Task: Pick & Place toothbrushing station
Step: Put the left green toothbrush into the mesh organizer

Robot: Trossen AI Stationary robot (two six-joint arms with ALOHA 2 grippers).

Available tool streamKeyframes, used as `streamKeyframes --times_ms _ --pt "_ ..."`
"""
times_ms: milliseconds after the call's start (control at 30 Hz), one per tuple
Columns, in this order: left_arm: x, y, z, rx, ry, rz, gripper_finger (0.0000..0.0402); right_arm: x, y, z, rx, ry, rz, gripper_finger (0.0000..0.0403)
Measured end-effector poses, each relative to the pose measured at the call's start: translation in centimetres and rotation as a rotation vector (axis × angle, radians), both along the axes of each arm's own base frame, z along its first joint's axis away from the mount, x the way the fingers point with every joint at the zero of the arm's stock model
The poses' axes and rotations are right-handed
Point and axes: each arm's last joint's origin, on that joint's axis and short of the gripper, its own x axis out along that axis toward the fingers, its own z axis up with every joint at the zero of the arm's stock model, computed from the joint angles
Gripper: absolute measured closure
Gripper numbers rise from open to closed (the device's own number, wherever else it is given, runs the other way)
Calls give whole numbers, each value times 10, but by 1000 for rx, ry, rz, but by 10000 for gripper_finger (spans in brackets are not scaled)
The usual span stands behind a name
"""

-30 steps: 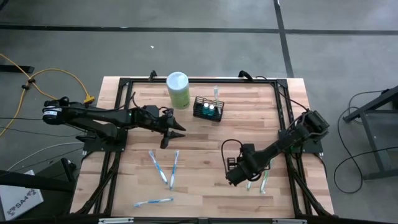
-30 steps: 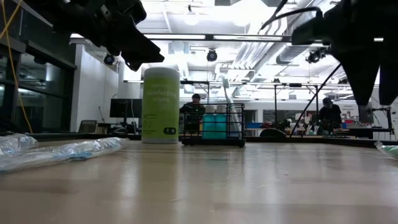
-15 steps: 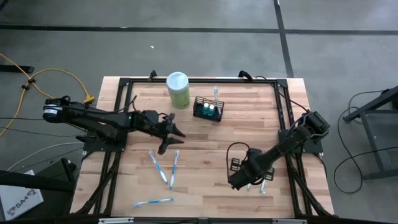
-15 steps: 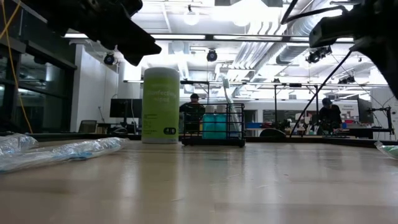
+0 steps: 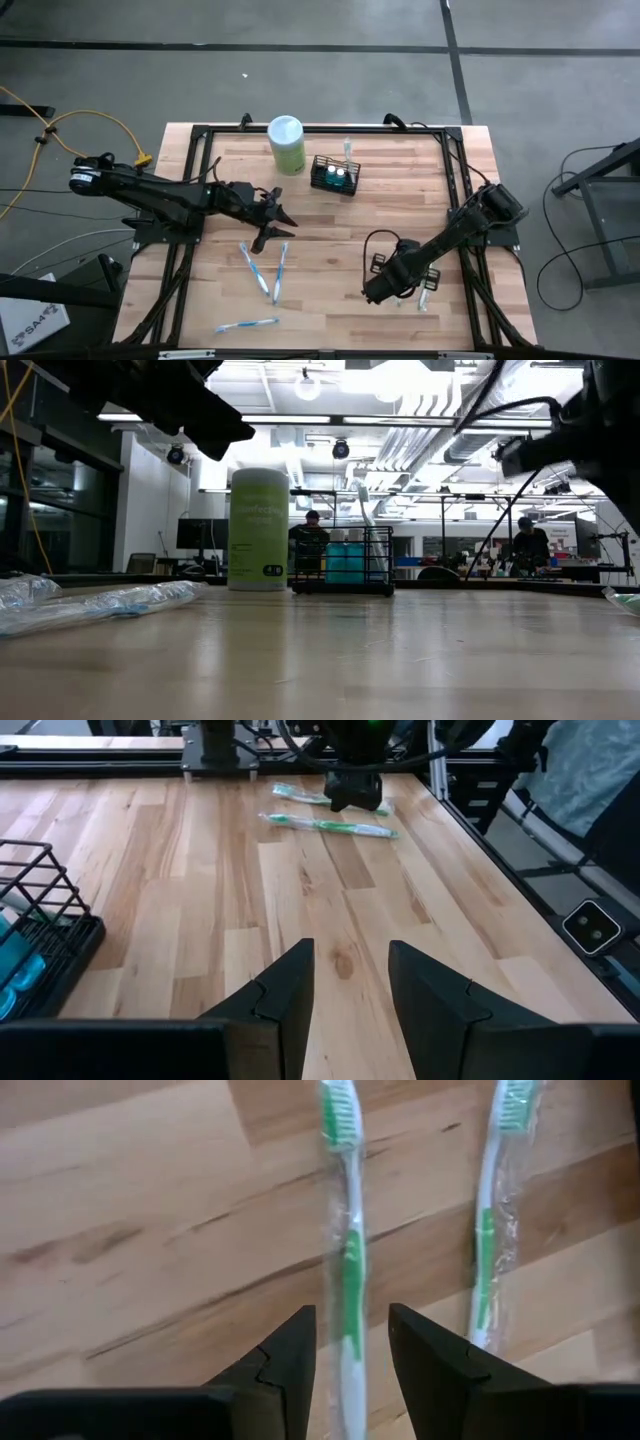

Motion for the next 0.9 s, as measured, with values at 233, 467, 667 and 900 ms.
streamKeyframes --times_ms 233,467,667,900 --pt "0 0 0 -1 0 0 274 0 0 -8 -1 -13 -3 284" --pt "0 0 -1 -3 7 1 274 -2 -1 -21 8 -41 -4 284" --pt "0 0 -1 -2 13 1 274 -3 -1 -25 18 -45 -6 284" --pt "-1 0 -1 -2 17 1 274 -3 0 -28 42 -10 -16 284"
